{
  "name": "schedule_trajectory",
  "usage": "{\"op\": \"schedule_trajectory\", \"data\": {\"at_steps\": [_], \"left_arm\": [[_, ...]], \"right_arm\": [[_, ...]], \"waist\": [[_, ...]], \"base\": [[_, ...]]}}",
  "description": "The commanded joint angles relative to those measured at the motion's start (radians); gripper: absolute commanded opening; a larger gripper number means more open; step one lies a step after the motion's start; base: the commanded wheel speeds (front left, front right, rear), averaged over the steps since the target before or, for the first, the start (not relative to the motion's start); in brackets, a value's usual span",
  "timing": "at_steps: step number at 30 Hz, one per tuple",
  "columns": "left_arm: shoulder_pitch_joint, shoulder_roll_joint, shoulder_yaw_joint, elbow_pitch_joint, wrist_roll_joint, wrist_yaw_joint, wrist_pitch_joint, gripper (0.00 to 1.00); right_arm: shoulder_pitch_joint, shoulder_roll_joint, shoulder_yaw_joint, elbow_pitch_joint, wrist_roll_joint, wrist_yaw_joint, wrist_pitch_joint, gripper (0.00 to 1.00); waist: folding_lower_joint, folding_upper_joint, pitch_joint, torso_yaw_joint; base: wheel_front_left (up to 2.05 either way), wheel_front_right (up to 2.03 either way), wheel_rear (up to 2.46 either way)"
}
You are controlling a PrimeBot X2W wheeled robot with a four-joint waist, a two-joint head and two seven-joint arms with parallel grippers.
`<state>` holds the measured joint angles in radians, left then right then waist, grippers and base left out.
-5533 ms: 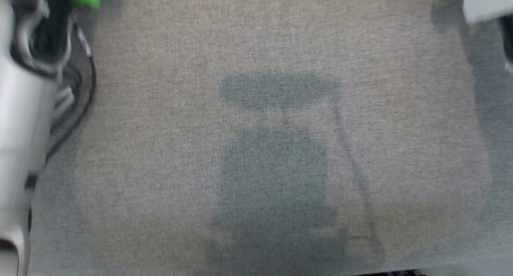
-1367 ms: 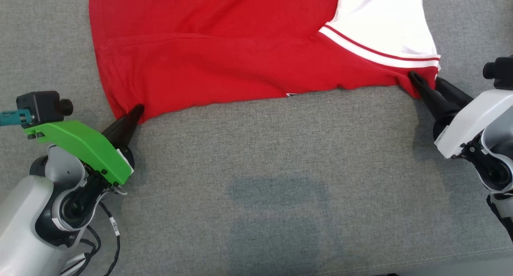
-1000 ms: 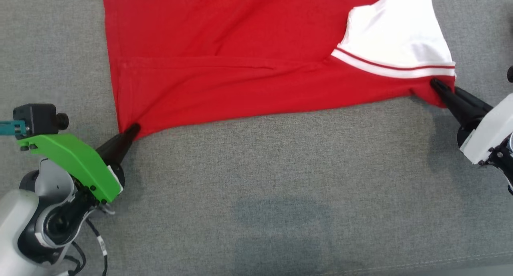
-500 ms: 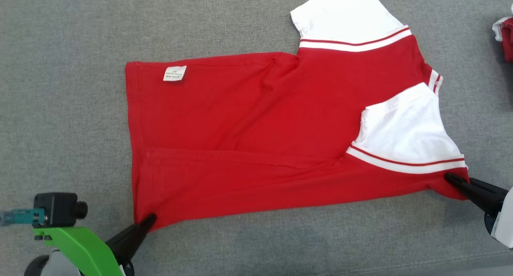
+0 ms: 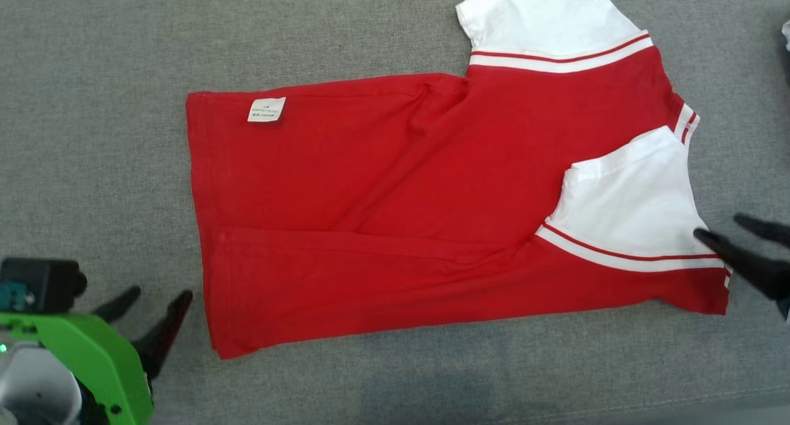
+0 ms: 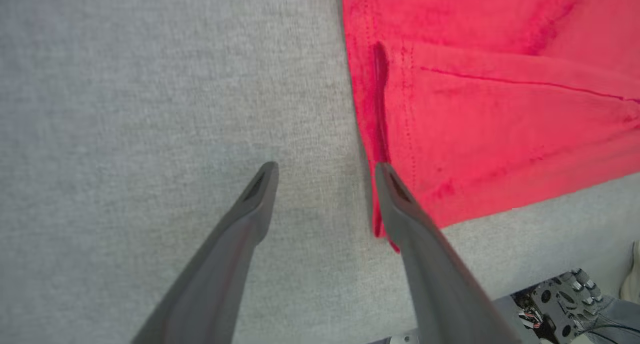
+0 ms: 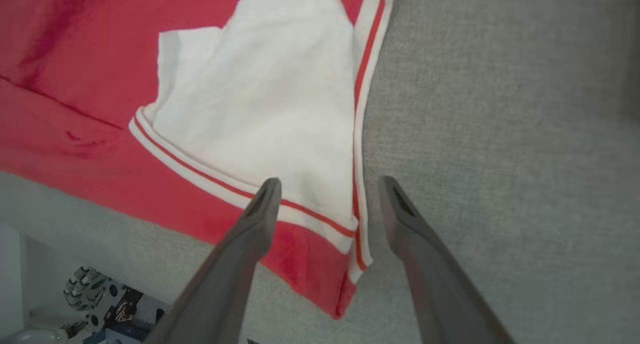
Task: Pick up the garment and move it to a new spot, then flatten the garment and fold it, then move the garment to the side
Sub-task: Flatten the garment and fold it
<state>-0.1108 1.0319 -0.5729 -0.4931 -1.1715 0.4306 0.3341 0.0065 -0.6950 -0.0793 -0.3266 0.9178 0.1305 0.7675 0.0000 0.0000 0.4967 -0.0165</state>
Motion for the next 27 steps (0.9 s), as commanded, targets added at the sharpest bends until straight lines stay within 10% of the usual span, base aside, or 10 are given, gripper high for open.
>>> {"op": "schedule_trajectory", "data": {"at_steps": [1,7,18,27], "left_arm": [[-0.081,0.023,0.017,-0.018,0.029,0.009,0.038,1.00],[-0.348,-0.028,-0.011,0.039,0.107,0.013,0.192,1.00],[-0.817,-0.532,-0.231,0.667,0.307,0.031,0.303,1.00],[-0.853,-0.681,-0.263,0.925,0.275,-0.042,0.268,1.00]], "right_arm": [[-0.079,-0.012,-0.014,-0.017,0.007,0.000,0.031,1.00],[-0.397,0.018,0.028,0.065,-0.057,0.000,0.113,1.00],[-0.873,0.218,0.241,0.488,-0.339,0.000,0.114,1.00],[-0.942,0.226,0.312,0.643,-0.351,0.000,0.079,1.00]], "waist": [[0.0000,0.0000,0.018,0.001],[0.0000,0.0000,0.068,0.004],[0.0000,0.0000,0.055,0.076],[0.0000,0.0000,0.000,0.113]], "base": [[0.00,0.00,0.00],[0.00,0.00,0.00],[0.00,0.00,0.00],[0.00,0.00,0.00]]}}
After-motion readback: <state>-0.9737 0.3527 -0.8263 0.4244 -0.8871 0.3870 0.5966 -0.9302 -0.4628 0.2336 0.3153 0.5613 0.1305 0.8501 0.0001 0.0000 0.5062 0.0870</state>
